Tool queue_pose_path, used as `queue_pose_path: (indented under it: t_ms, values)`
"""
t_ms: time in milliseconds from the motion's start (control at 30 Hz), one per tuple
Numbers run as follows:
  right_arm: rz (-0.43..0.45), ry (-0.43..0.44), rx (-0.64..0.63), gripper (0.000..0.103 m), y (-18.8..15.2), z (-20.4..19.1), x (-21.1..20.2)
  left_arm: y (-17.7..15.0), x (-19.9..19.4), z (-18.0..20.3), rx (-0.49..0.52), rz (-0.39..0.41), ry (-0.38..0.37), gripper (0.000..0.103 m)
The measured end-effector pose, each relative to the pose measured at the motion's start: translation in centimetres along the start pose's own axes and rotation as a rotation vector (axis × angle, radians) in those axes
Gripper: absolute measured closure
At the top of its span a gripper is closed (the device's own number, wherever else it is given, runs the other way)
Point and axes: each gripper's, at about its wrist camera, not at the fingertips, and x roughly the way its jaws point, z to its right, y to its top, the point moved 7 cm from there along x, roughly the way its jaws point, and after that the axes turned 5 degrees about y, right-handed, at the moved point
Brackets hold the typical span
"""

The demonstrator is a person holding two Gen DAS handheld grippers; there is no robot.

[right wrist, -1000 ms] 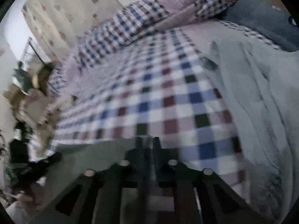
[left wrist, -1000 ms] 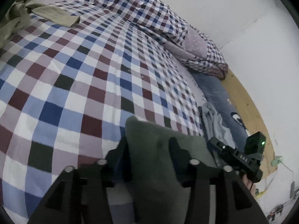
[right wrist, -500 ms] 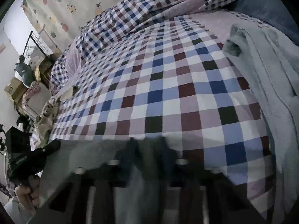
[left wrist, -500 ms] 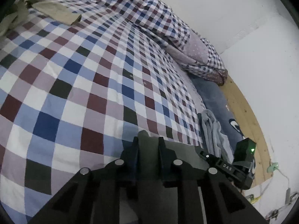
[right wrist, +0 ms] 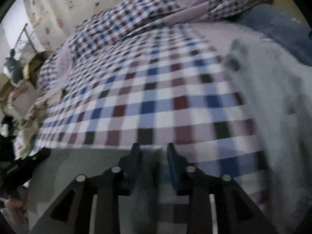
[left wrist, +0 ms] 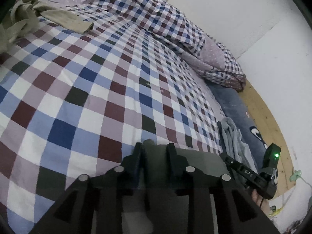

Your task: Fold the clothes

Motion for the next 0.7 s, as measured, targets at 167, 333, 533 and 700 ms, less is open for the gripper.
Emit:
queue_pose_path:
  t_ms: [167, 333, 533, 700]
  values:
    - [0.046, -0.009, 0.016, 0.069, 0.7, 0.7, -2.2, 0.3, -0.3, -0.6, -0.027, 0.005, -0.005, 0.055]
    - [0.043, -0.001, -0.046, 0.066, 0.8, -0.6, -4.1, 0.0, -2.5, 2.6, 0.083, 0.006, -0.096, 0.052]
    - [0.018, 0.034, -0.141, 0.065, -1.8, -4.4, -6.6, -2.4, -4.3, 6.6, 0.224, -0.028, -0.184, 0.039]
    - [0.025, 0.065, -0.184, 0.063, -4.1, -7.2, -9.1, -6.4, -5.1, 7.4, 0.338, -0.081, -0.124, 0.039]
